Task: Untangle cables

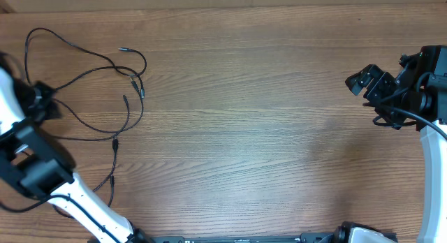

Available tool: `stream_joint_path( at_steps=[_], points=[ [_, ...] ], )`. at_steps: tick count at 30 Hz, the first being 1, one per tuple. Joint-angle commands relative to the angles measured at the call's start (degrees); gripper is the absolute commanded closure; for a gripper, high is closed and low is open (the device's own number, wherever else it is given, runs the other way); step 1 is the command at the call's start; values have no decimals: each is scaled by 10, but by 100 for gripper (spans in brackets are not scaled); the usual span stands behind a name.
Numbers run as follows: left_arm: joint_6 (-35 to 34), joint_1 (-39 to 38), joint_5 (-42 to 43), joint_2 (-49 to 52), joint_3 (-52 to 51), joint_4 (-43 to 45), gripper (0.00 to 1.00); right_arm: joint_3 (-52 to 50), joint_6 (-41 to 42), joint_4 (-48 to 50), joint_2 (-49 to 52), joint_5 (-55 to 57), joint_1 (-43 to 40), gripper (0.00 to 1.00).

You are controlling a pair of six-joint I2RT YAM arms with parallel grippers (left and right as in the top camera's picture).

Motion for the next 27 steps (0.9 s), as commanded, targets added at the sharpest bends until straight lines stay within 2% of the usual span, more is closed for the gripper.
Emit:
stream_joint_path(
  at_steps=[1, 10, 16, 27],
  points=[
    [50, -52, 11, -2, -35, -1, 96, 17, 1, 2, -6, 4, -1, 0],
    [31, -135, -33, -2, -42, -30, 96, 17, 1, 2, -6, 4, -1, 0],
    [24, -183, -99, -2, -58, -38, 96, 17, 1, 2, -6, 4, -1, 0],
    [19, -241, -101, -2, -214, 31, 96, 17, 1, 2, -6, 4, -1, 0]
  ],
)
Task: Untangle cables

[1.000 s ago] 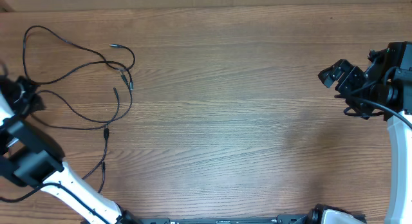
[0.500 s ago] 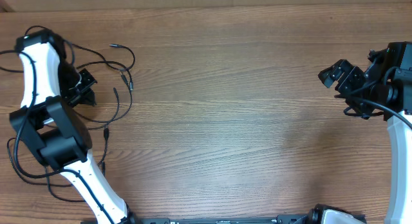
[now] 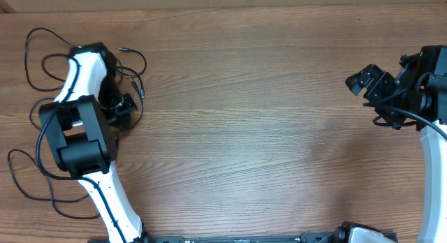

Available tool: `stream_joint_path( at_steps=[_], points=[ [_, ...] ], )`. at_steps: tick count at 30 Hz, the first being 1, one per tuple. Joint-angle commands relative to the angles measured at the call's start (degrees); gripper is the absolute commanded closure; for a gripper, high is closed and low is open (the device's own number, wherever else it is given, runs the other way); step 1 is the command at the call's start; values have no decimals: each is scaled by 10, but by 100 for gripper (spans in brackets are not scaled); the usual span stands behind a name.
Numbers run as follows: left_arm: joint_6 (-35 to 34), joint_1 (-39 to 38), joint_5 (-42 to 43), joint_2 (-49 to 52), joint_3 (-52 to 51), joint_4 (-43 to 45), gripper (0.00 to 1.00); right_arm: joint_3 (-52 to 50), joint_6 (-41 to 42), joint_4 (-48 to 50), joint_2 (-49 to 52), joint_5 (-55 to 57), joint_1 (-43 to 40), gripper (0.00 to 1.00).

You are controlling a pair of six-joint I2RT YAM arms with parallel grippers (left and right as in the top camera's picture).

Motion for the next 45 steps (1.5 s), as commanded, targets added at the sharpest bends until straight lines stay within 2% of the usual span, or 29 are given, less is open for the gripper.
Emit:
stream_joint_path(
  at_steps=[1, 6, 12, 19, 22, 26, 33, 37, 45],
  points=[
    [-3, -12, -9, -2, -48, 33, 96, 17, 0, 2, -6, 4, -1, 0],
    [-13, -10, -16, -2, -90, 94, 96, 17, 0, 2, -6, 4, -1, 0],
    [-25, -8, -75, -2, -105, 168, 96, 17, 0, 2, -6, 4, -1, 0],
    [10, -8, -77, -3, -104, 255, 96, 17, 0, 2, -6, 4, -1, 0],
    [16, -7, -107, -3, -101, 268, 96, 17, 0, 2, -6, 4, -1, 0],
    [16, -5, -137, -3, -78, 253, 96, 17, 0, 2, -6, 4, -1, 0],
    [12, -6, -110, -4, 41, 154, 96, 17, 0, 2, -6, 4, -1, 0],
    [-26, 0, -125, -8, 90, 115, 96, 17, 0, 2, -6, 4, -1, 0],
    [-91, 75, -140, -7, 77, 89, 96, 17, 0, 2, -6, 4, -1, 0]
  ],
)
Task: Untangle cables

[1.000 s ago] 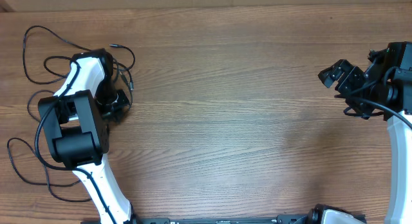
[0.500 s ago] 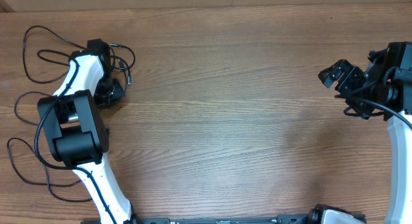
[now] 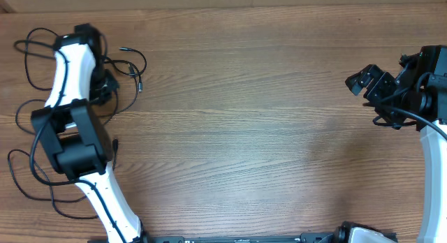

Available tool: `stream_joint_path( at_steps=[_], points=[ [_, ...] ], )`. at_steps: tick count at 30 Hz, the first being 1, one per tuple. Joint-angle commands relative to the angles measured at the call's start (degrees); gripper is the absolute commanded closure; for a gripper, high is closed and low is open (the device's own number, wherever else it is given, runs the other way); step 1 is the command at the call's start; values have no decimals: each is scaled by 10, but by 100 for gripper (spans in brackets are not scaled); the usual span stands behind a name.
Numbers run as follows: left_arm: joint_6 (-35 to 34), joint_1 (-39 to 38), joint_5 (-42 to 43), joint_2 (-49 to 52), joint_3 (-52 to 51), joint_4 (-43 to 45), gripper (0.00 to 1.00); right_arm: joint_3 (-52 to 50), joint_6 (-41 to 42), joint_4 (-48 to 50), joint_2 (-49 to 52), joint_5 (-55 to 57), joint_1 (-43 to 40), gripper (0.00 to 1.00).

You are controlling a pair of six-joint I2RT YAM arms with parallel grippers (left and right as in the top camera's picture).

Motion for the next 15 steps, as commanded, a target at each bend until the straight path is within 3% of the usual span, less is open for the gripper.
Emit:
stream_joint_path(
  at_steps=[1, 15],
  points=[
    [-48, 59, -16, -3, -21, -15, 96, 17, 0, 2, -6, 4, -1, 0],
    [-71, 192, -11, -3, -63, -13, 96, 17, 0, 2, -6, 4, -1, 0]
  ],
)
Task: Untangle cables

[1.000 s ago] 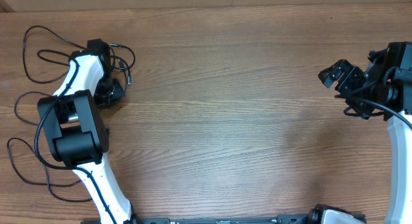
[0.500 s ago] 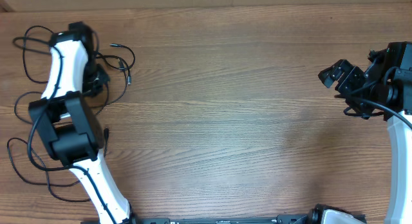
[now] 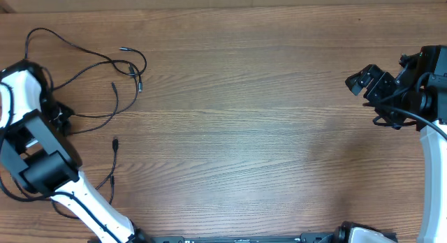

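Note:
Thin black cables [image 3: 84, 68] lie in loose loops at the table's upper left in the overhead view. Their plug ends [image 3: 115, 142] are spread toward the middle left. My left gripper [image 3: 61, 119] sits at the left edge, low on the table. Two cable strands [image 3: 94, 117] run straight into it from the right, so it looks shut on cable, though its fingers are too small to make out. My right gripper [image 3: 363, 81] hangs at the far right, open and holding nothing, far from the cables.
The wooden table [image 3: 244, 131] fills the view. My left arm's white links [image 3: 42, 173] cover the lower left corner, with one more cable end [image 3: 110, 180] lying beside them. The right arm's base [image 3: 433, 173] stands along the right edge.
My left arm has swung from the upper part of the tangle to the left edge. The loops that were bunched beside it now lie spread out. The right arm has not moved.
At first my left gripper was at the left edge beside the spread cables. Then it was in the tangle's middle, then higher up with loops bunched to its left. Now it is back at the left edge, with strands running into it and the plugs shifted.

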Available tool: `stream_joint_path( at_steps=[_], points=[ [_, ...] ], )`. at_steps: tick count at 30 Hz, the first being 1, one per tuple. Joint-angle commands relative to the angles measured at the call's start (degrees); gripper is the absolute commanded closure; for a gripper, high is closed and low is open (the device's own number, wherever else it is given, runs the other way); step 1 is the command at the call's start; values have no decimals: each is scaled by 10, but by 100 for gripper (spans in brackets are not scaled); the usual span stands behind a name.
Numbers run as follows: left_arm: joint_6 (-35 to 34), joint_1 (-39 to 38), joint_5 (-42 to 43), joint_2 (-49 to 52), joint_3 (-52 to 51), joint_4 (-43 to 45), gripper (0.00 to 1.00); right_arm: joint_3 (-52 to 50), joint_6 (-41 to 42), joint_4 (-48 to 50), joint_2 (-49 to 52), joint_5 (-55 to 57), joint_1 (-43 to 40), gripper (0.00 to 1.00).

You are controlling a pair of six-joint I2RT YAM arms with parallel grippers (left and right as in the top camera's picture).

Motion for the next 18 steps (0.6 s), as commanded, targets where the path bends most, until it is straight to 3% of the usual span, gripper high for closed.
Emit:
stream_joint_path(
  at_steps=[1, 9, 12, 13, 14, 15, 18],
  points=[
    [-19, 20, -4, -3, -7, 8, 96, 17, 0, 3, -6, 4, -1, 0],
    [-5, 69, -5, -4, 94, -61, 94, 17, 0, 3, -6, 4, -1, 0],
    [-5, 85, -10, -4, 124, -83, 73, 17, 0, 3, -6, 4, -1, 0],
    [-5, 91, -10, -4, 128, -85, 24, 17, 0, 3, -6, 4, -1, 0],
    [-2, 97, -13, -4, 128, -86, 13, 17, 0, 3, -6, 4, -1, 0],
    [6, 106, -15, -4, 127, -87, 18, 17, 0, 3, -6, 4, -1, 0],
    [7, 124, -17, -4, 116, -84, 16, 17, 0, 3, -6, 4, -1, 0]
  ],
)
